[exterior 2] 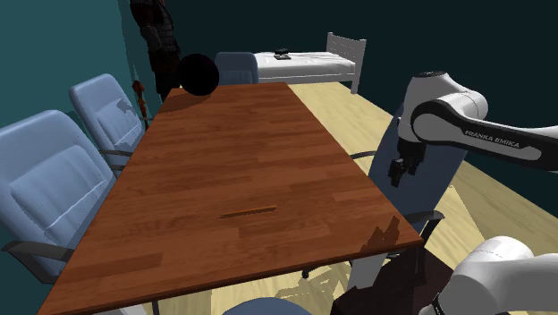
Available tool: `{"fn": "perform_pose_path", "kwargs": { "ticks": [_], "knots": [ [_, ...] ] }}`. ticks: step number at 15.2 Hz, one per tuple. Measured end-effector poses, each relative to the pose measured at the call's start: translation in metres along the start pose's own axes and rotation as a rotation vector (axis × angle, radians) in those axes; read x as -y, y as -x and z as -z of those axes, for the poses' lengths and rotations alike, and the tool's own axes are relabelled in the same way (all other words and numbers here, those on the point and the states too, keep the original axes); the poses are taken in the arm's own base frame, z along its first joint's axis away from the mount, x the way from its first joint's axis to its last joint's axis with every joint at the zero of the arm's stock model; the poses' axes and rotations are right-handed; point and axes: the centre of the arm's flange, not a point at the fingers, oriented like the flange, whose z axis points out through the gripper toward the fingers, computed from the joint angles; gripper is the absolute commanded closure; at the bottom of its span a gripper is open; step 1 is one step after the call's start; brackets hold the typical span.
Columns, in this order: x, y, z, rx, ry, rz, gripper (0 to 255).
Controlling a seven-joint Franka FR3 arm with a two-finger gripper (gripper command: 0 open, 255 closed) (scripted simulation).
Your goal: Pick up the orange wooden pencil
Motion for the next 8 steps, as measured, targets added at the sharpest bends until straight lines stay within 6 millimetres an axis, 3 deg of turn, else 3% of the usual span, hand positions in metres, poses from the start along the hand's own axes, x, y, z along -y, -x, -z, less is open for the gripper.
{"fn": "perform_pose_path", "kwargs": {
  "ticks": [2, 8],
  "knots": [
    [0.002, -0.004, 0.0, -0.003, 0.002, 0.014, 0],
    [0.048, -0.057, 0.003, -0.03, 0.027, 0.175, 0]
  ]
}}
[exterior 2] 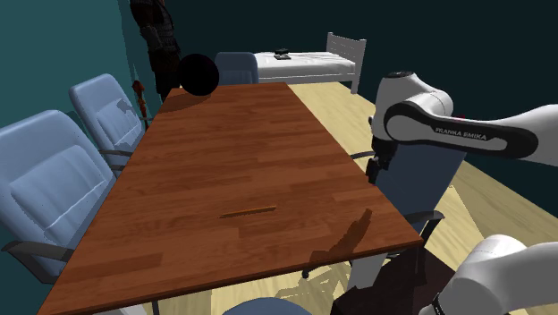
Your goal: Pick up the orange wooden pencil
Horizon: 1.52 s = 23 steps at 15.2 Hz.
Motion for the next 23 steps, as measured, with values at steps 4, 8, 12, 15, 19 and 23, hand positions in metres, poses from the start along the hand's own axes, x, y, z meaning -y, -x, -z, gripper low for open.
{"fn": "perform_pose_path", "kwargs": {
  "ticks": [4, 8, 12, 15, 19, 23],
  "knots": [
    [0.03, -0.041, 0.003, -0.022, 0.018, 0.118, 0],
    [0.065, -0.081, 0.0, -0.044, 0.036, 0.236, 0],
    [0.104, -0.115, 0.007, -0.066, 0.054, 0.355, 0],
    [0.136, -0.137, 0.004, -0.081, 0.067, 0.443, 0],
    [0.18, -0.161, 0.009, -0.103, 0.085, 0.562, 0],
    [0.233, -0.178, 0.009, -0.124, 0.103, 0.68, 0]
  ]
}}
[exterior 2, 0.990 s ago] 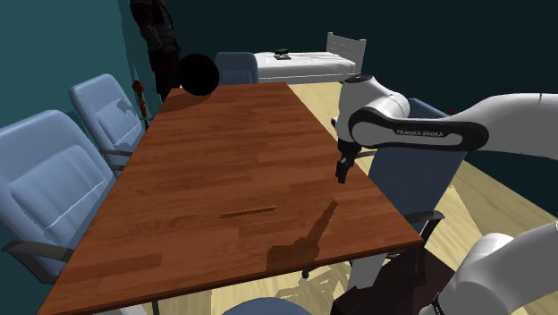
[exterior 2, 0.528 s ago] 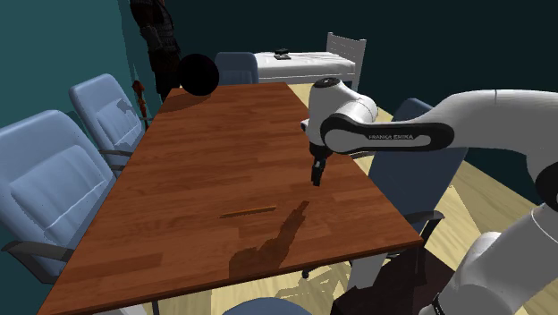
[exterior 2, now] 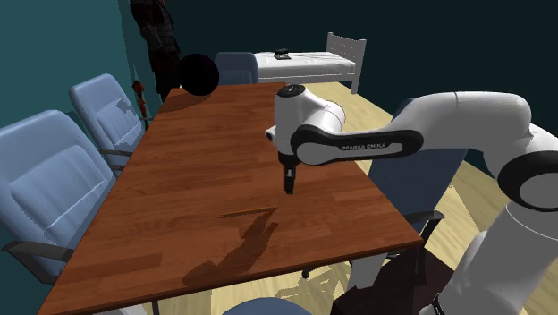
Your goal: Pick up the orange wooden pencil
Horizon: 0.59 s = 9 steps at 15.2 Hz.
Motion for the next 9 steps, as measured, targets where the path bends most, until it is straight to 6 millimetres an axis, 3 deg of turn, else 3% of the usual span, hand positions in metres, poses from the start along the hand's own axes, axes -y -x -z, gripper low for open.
{"fn": "perform_pose_path", "kwargs": {
  "ticks": [9],
  "knots": [
    [0.074, -0.086, 0.004, -0.049, 0.04, 0.266, 0]
  ]
}}
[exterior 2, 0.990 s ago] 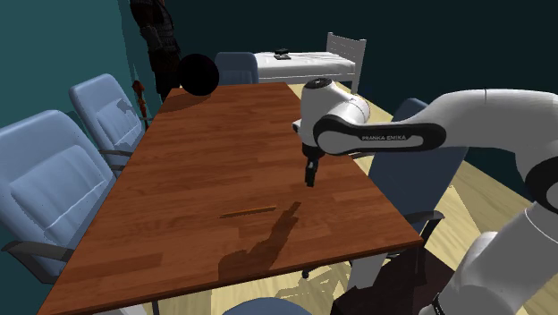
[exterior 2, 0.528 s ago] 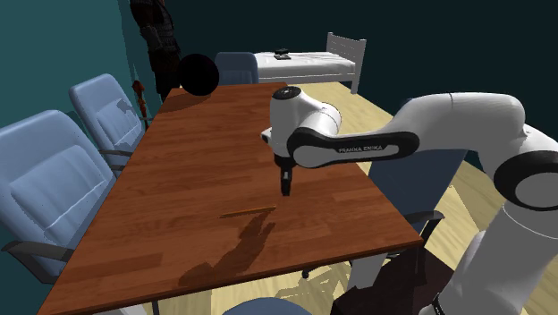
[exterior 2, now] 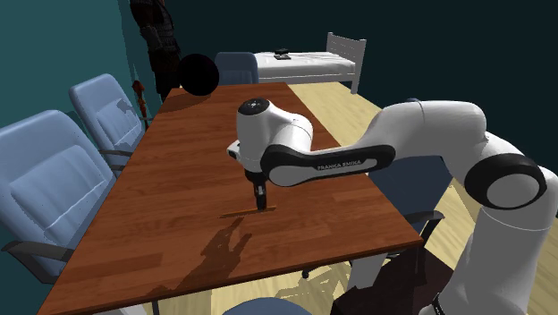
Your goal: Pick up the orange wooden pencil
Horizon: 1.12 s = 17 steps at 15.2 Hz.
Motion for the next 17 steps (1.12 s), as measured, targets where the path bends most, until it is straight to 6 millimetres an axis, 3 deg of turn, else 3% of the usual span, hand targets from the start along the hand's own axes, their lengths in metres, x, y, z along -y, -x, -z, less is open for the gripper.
{"fn": "perform_pose_path", "kwargs": {
  "ticks": [3, 9, 10, 17],
  "knots": [
    [0.008, -0.01, -0.005, -0.005, 0.004, 0.03, 0],
    [0.014, -0.011, -0.033, -0.006, 0.005, 0.034, 0],
    [0.015, -0.012, -0.035, -0.006, 0.005, 0.035, 255],
    [0.016, -0.013, -0.036, -0.007, 0.006, 0.035, 255]
  ]
}}
